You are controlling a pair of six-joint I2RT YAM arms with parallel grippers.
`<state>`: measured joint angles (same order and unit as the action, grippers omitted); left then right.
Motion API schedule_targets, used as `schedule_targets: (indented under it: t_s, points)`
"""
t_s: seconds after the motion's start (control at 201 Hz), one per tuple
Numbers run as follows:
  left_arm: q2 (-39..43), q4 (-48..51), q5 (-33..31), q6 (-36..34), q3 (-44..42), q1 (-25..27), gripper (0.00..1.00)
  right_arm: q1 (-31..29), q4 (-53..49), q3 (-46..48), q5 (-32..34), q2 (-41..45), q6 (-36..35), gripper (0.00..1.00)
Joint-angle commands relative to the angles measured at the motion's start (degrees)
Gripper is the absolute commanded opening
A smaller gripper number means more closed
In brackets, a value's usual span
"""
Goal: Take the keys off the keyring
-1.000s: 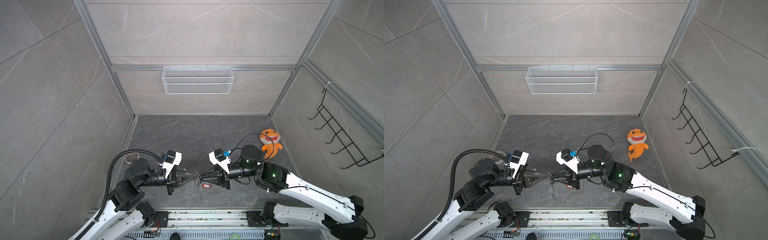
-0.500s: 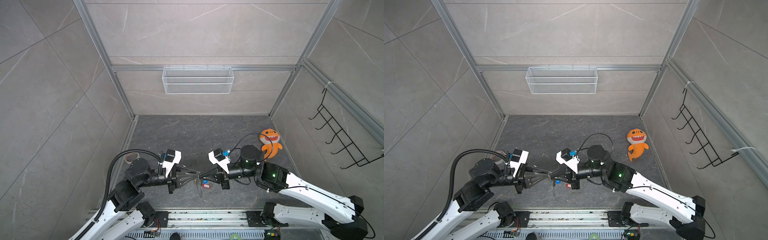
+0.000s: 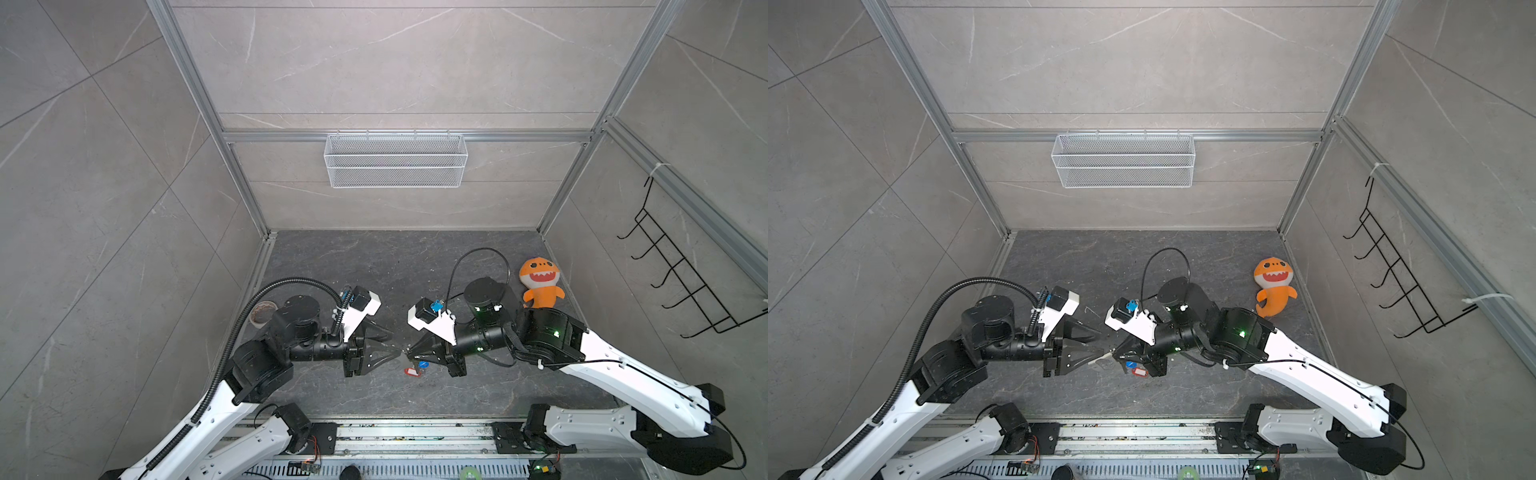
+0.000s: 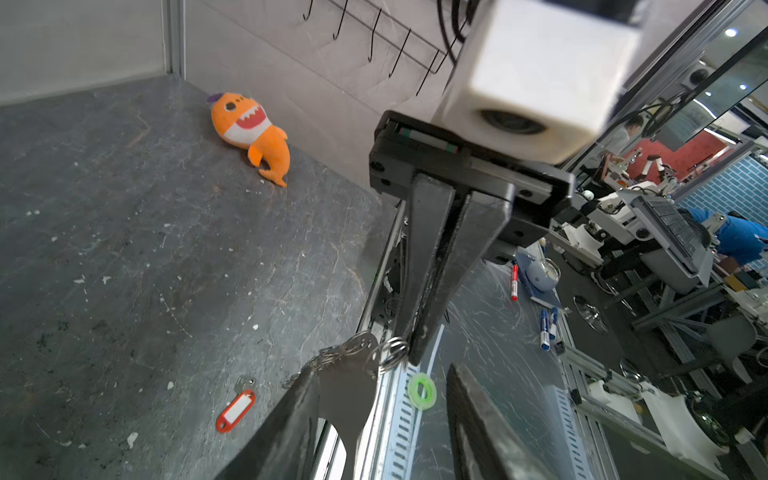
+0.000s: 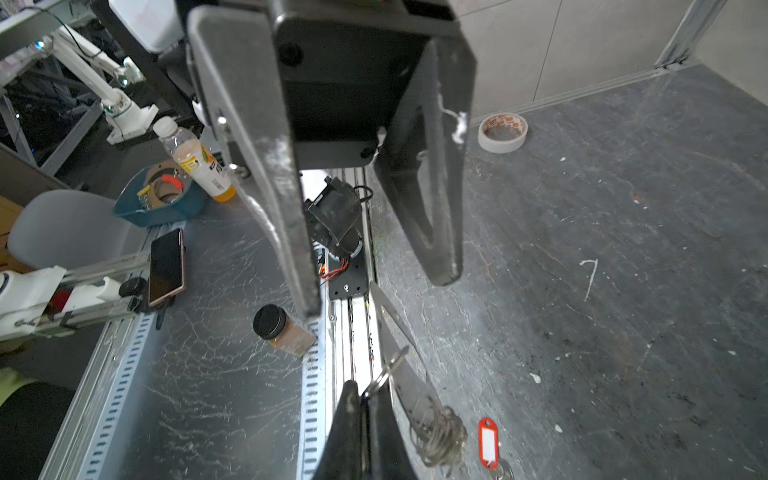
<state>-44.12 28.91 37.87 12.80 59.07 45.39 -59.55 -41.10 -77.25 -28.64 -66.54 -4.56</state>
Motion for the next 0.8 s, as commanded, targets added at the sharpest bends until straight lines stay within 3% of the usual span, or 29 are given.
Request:
schedule_targets:
  t_s: [0.0, 0.563, 0.792]
  points:
    - [-0.60, 0.50, 4.93, -2.69, 1.35, 0.10, 0.51, -0.20, -5.06, -3.01, -4.33, -0.51, -4.43, 0.00]
    - [-2.22, -7.36, 14.34, -0.33, -1.45, 0.11, 0.45, -0.12, -3.69, -3.13, -8.27, -1.06, -5.48, 0.00]
    - [-3.37, -8.77, 16.38, 0.72, -1.93, 0.07, 0.35, 0.02, -2.58, -2.66, -7.97, -0.86, -4.92, 0.00]
